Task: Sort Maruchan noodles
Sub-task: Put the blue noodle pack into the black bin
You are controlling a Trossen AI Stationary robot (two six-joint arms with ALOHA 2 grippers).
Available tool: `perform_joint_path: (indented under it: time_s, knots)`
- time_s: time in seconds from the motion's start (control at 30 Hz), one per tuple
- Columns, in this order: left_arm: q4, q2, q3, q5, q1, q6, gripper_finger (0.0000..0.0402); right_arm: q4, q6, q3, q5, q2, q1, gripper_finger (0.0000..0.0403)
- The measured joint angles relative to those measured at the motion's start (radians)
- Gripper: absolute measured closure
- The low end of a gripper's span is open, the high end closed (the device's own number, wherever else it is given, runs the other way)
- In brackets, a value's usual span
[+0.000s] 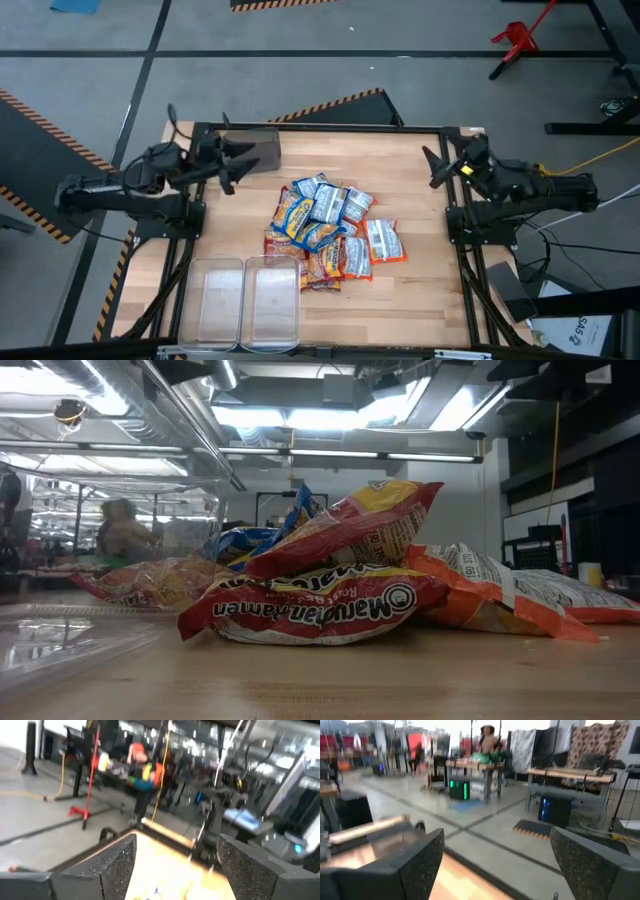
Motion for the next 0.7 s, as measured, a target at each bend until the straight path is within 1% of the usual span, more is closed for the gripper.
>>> perform_joint_path:
  time_s: [0.17, 0.3, 0.5, 0.7]
  knots:
    - [-0.182, 0.101, 0.125, 0.017, 0.000, -0.014, 0.0131, -0.239, 0.168, 0.073, -0.042, 0.077, 0.000, 0.0052]
    - [-0.279, 0.162, 0.189, 0.016, 0.000, -0.024, 0.0131, -0.359, 0.268, 0.098, -0.090, 0.126, 0.000, 0.0052]
    - [-0.333, 0.237, 0.202, 0.014, 0.015, -0.049, 0.0131, -0.414, 0.342, 0.099, -0.146, 0.184, 0.000, 0.0052]
    - [-0.340, 0.352, 0.202, 0.019, 0.061, -0.074, 0.0131, -0.419, 0.358, 0.099, -0.147, 0.275, 0.000, 0.0052]
